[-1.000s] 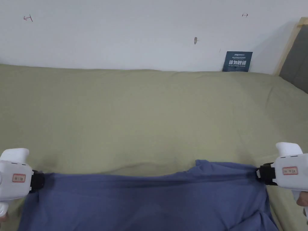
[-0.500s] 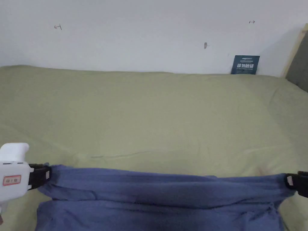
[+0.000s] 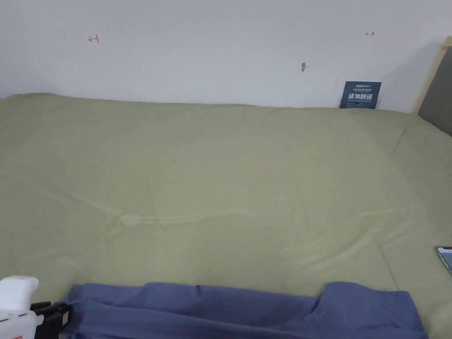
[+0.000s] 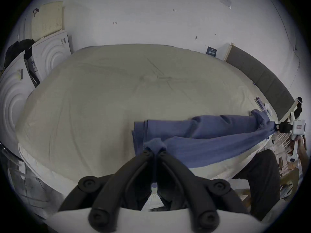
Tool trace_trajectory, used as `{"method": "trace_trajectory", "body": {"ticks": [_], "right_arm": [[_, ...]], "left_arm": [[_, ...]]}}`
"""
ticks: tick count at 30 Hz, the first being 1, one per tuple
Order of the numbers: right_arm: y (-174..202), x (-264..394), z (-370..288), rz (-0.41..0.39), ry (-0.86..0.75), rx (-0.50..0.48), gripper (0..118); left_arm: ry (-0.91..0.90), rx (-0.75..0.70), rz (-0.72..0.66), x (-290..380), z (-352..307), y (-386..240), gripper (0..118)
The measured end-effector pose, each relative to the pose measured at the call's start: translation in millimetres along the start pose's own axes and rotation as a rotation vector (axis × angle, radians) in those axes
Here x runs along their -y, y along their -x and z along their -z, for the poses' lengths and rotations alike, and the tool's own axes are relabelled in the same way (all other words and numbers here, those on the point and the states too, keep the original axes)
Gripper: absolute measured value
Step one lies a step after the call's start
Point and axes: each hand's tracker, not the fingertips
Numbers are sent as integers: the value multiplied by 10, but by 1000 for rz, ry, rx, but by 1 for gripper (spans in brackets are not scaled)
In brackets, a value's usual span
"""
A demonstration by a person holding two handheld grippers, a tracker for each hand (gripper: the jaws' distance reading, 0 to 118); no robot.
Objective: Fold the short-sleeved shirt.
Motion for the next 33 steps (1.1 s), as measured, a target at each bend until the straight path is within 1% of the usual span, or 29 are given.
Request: {"method": "trace_trajectory", "body": {"ticks": [1, 2, 3, 4, 5, 6, 7, 8, 9, 10, 11, 12, 13, 14, 15, 16, 17, 19, 21, 25, 26, 28, 33], "right_arm": [[6, 20, 36, -4, -1, 6, 0], [9, 30, 75, -10, -6, 9, 4], [-35, 44, 143, -13, 0, 11, 10], [-35, 36, 161, -13, 8, 17, 10], [-18, 13, 176, -10, 26, 32, 45], [1, 0, 197, -13, 47, 41, 92], [21, 47, 143, -1, 48, 21, 116], [45, 37, 135, -22, -8, -4, 109], [86, -10, 143, -14, -6, 20, 106], [126, -31, 150, -13, -7, 20, 108], [237, -111, -22, -13, -35, 14, 110], [313, -156, -81, -15, -59, 3, 111], [390, -192, -133, -14, -74, -2, 103], [492, -223, -207, -14, -124, 9, 81], [581, -238, -242, -29, -182, 21, 41], [685, -256, -280, -56, -225, 58, 0], [801, -271, -349, -75, -326, 95, 0], [1016, -271, -472, -130, -400, 113, 0], [1216, -253, -581, -130, -500, 131, 0], [1488, -237, -714, -160, -602, 159, 0], [1532, -227, -750, -158, -617, 142, 0], [1583, -211, -819, -154, -661, 147, 0], [1730, -146, -1027, -196, -795, 229, 0]], "left_arm": [[6, -1, -7, 4, -23, -73, 17], [19, 8, -18, 7, 4, -81, 32], [37, 13, -22, 14, 42, -67, 42], [48, 12, -20, 18, 47, -103, 42], [57, -3, -17, 26, 64, -139, 80], [55, -11, -12, 32, 50, -158, 104], [42, -32, -21, 21, 11, -176, 107], [36, -44, -41, 1, -28, -186, 107], [13, -53, -66, -22, -72, -194, 107], [0, -75, -93, -53, -115, -205, 107], [-17, -84, -121, -87, -169, -219, 106], [-41, -89, -151, -121, -238, -239, 101], [-69, -81, -164, -146, -301, -244, 81], [-96, -76, -162, -177, -370, -267, 54], [-113, -118, -167, -200, -442, -344, 17], [-146, -127, -174, -208, -495, -392, 0], [-187, -110, -175, -224, -564, -398, 0], [-216, -97, -156, -256, -706, -497, 0], [-233, -93, -148, -243, -805, -530, 0], [-234, -65, -192, -251, -824, -415, 0], [-223, -58, -202, -257, -798, -351, 0], [-173, -45, -235, -271, -717, -202, 0], [21, 101, -375, -290, -313, 326, 0]]}}
